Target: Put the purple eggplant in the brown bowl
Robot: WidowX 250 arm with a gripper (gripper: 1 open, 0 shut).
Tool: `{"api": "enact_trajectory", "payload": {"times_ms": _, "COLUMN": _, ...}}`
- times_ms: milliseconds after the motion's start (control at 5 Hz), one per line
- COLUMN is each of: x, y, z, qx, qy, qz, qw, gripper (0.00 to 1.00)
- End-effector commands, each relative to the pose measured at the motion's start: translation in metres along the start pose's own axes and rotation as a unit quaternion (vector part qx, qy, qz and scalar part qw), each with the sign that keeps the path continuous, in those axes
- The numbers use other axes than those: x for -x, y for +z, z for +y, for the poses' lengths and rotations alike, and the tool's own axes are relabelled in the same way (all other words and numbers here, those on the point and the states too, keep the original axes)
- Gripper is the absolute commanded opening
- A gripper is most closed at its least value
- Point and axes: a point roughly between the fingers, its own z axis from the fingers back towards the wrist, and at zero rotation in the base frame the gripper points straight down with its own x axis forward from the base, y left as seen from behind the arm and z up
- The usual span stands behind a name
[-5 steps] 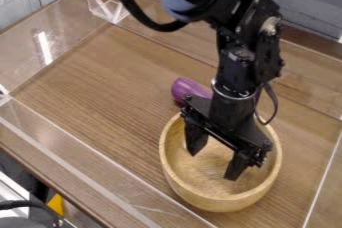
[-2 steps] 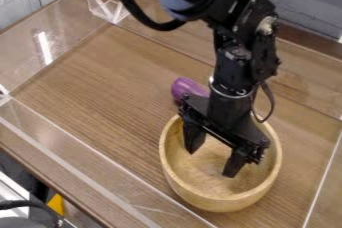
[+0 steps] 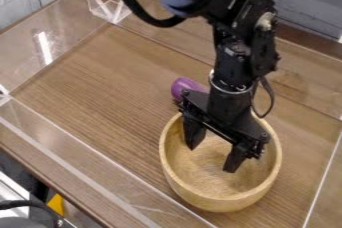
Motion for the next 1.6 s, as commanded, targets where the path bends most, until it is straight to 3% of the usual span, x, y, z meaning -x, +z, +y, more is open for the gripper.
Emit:
{"api": "enact_trajectory", "payload": {"times_ms": 0, "x": -0.011, "y": 0.015, "z": 0.003, "qx": 0.005, "qy": 0.013, "qz": -0.030, "qw": 0.9995, "gripper": 1.00}}
{"api": "enact_trajectory", "payload": {"times_ms": 600, "x": -0.014, "y": 0.033, "z": 0.018, "qx": -0.003, "qy": 0.042, "qz": -0.055, "qw": 0.9976, "gripper": 1.00}}
{"api": "enact_trajectory", "payload": {"times_ms": 1400, "x": -0.022, "y": 0.028, "z": 0.024, "qx": -0.010, "qy": 0.058, "qz": -0.064, "qw": 0.9962, "gripper": 1.00}}
